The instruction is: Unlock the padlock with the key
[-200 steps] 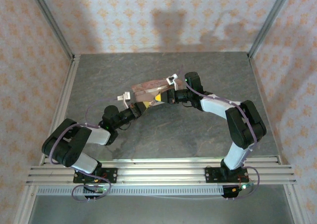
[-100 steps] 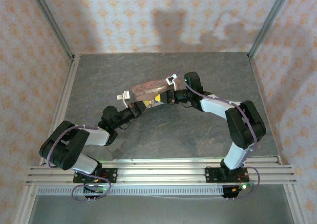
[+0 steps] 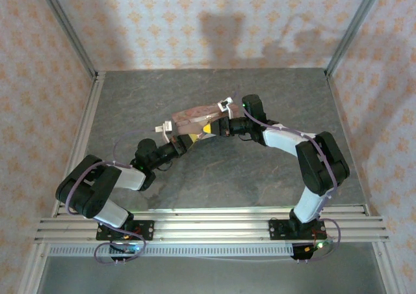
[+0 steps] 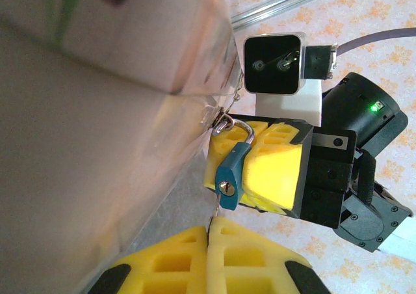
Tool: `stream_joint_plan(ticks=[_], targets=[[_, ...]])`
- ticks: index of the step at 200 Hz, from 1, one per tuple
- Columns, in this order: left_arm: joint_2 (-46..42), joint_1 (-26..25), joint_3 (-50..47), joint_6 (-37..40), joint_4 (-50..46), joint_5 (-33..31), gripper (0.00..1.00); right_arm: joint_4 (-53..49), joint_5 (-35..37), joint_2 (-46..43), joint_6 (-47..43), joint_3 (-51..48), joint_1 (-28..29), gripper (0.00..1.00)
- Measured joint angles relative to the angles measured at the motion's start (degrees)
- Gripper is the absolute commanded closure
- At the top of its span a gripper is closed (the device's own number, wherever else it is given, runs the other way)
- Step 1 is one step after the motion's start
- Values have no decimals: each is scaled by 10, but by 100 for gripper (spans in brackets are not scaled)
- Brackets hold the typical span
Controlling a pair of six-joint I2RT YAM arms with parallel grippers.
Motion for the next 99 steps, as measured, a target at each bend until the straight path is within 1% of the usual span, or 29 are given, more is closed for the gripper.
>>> stream_joint_plan(ticks=[99], targets=[[8,-11,5,0,0,0,100,0,-2,0,0,0,1,100]])
